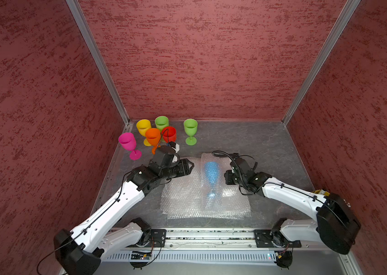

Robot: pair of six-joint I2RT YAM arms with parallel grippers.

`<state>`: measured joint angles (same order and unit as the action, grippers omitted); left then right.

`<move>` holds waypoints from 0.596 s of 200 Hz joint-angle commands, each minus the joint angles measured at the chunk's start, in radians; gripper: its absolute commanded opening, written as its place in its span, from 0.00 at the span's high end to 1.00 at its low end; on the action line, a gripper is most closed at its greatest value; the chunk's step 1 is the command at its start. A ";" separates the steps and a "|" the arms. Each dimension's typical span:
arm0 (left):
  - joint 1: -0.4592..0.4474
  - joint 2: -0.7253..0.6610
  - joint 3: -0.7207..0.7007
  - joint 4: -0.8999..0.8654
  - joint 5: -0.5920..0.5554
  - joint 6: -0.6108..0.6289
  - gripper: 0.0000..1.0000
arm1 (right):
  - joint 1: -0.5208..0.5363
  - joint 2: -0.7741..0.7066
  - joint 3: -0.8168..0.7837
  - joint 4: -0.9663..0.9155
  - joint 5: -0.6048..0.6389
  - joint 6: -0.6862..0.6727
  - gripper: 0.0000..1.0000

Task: Unpack wine glasses from bubble wrap
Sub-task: Unwrap the bubble wrap.

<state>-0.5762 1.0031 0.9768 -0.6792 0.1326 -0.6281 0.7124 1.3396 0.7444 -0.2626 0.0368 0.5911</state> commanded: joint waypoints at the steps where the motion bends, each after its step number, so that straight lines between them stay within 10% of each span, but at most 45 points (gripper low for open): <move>1: 0.027 -0.019 0.013 -0.105 -0.056 0.072 0.36 | 0.035 0.024 0.077 0.102 -0.107 0.016 0.77; 69: 0.039 -0.098 0.088 -0.167 -0.145 0.085 0.36 | 0.187 0.201 0.259 0.181 -0.154 0.058 0.73; 119: 0.059 -0.102 0.151 -0.210 -0.209 0.088 0.34 | 0.262 0.509 0.485 0.305 -0.237 0.142 0.51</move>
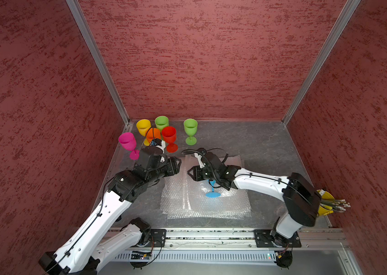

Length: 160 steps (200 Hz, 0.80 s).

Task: Unpack wine glasses from bubble wrap
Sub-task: Unwrap the bubble wrap.

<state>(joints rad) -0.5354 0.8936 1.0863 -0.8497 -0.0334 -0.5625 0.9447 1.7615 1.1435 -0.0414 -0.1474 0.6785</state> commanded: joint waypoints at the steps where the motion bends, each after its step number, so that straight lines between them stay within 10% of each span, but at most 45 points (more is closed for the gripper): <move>1: 0.019 0.009 0.044 -0.041 -0.043 0.022 0.34 | 0.029 0.089 0.087 0.086 -0.053 0.058 0.50; 76: 0.153 0.259 0.191 -0.040 0.409 0.080 0.16 | 0.007 -0.402 -0.117 0.010 0.336 0.011 0.23; 107: 0.055 0.454 0.299 -0.076 0.377 0.091 0.06 | -0.001 -0.654 -0.263 -0.117 0.531 0.023 0.02; 160: -0.116 0.832 0.503 -0.201 0.275 0.118 0.01 | -0.021 -0.998 -0.400 -0.284 0.739 0.024 0.01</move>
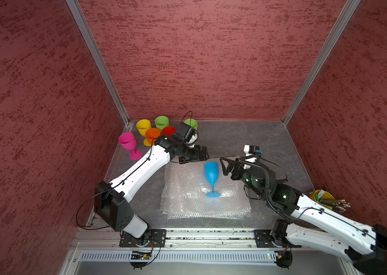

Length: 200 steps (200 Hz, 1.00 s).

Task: Unpack wine glasses from bubble wrap
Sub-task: Unwrap the bubble wrap, then pick up the wine glass from the bubble wrap.

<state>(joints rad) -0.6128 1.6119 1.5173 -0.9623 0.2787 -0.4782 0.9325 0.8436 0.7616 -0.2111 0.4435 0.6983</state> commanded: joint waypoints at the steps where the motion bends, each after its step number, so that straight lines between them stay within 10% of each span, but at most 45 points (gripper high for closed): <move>1: -0.039 0.122 0.076 -0.090 -0.035 0.034 0.01 | -0.009 -0.084 -0.019 -0.117 0.150 0.004 0.01; 200: -0.009 0.660 0.452 -0.215 0.112 0.031 0.02 | -0.010 -0.186 -0.360 0.082 -0.063 0.085 0.04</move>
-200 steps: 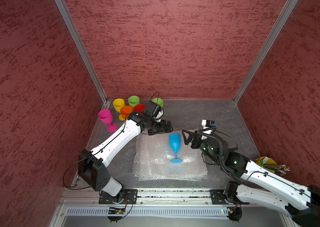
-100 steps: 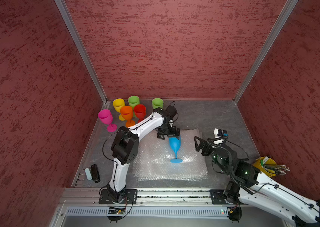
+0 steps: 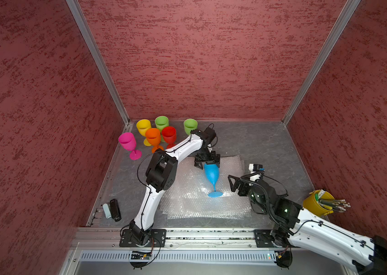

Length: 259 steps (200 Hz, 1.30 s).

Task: Unpack wine glasses from bubble wrap
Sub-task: Pick up the wine glass from the bubble wrap.

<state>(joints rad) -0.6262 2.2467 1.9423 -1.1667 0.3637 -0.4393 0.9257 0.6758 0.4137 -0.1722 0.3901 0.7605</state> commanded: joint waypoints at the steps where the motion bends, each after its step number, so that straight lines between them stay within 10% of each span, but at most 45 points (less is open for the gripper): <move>1: 0.005 0.025 0.027 -0.011 0.027 -0.007 0.02 | -0.004 -0.019 -0.013 0.043 -0.010 0.024 0.04; 132: -0.022 -0.226 -0.090 0.037 -0.030 -0.041 0.26 | -0.004 -0.039 0.026 -0.023 0.080 0.033 0.09; 196: -0.075 -0.343 0.016 0.156 -0.462 -0.003 0.33 | -0.004 -0.071 0.037 -0.039 0.207 0.028 0.08; 259: -0.076 -0.388 -0.103 0.717 -0.743 0.219 0.38 | -0.004 -0.035 0.045 0.011 0.240 -0.025 0.08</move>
<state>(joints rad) -0.7048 1.8656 1.8957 -0.7513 -0.2321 -0.3454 0.9257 0.6212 0.4183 -0.1886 0.5774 0.7528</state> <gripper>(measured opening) 0.639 0.917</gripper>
